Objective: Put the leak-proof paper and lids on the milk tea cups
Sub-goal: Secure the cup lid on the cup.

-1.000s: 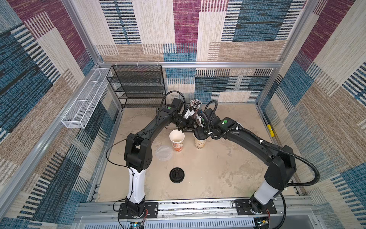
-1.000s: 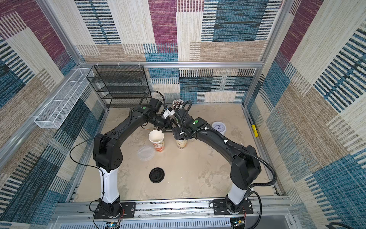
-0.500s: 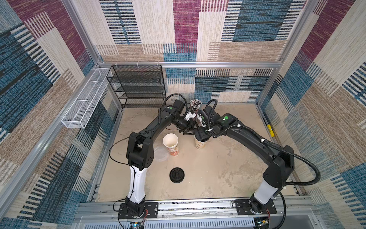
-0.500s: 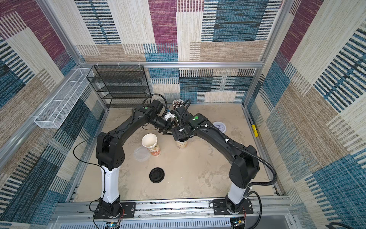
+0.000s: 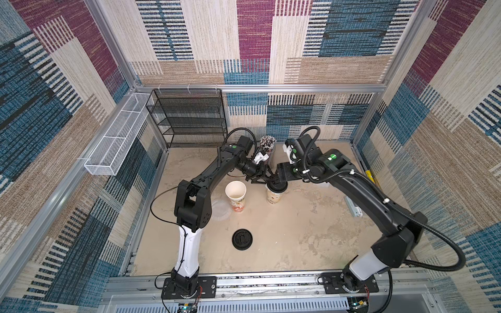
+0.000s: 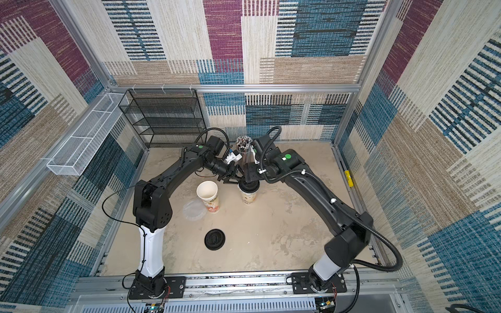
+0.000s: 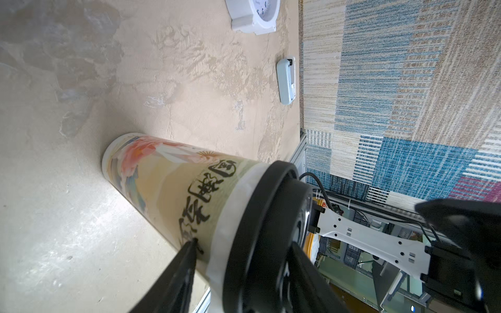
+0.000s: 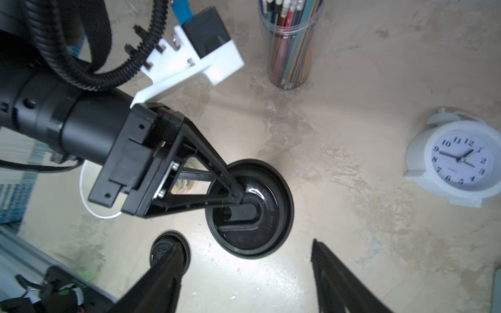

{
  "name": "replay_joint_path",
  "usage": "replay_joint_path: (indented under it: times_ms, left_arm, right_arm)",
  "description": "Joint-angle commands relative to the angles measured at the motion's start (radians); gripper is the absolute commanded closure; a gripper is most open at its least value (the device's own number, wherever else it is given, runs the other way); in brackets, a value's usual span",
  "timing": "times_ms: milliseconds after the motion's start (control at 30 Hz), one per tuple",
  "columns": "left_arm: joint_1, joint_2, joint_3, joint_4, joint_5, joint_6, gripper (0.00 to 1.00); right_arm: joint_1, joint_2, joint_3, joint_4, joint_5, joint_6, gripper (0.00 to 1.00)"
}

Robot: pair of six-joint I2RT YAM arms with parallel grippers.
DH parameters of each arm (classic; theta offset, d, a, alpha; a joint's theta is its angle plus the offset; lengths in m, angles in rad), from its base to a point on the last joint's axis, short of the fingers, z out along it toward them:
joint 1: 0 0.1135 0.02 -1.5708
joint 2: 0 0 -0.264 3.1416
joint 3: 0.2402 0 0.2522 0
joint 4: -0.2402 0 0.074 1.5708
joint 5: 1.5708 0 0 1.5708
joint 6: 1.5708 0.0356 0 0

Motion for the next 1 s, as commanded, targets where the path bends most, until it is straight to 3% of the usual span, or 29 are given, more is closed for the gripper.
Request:
replay_joint_path:
  times_ms: [0,133,333,967]
  left_arm:
    - [-0.004,0.023,-0.010,-0.114,-0.177,0.045,0.46]
    - [-0.004,0.024,-0.010,-0.114,-0.188,0.044,0.46]
    - [-0.004,0.025,-0.013,-0.118,-0.198,0.044,0.48]
    - [-0.004,0.021,-0.025,-0.118,-0.208,0.050,0.48]
  right_arm:
    - [-0.041,-0.090,-0.150,0.096,-0.149,0.169,0.37]
    - [-0.081,-0.179,-0.325,0.234,-0.226,0.249,0.45]
    - [-0.099,-0.203,-0.444,0.346,-0.274,0.285,0.48]
    - [-0.099,-0.132,-0.507,0.433,-0.360,0.270,0.50]
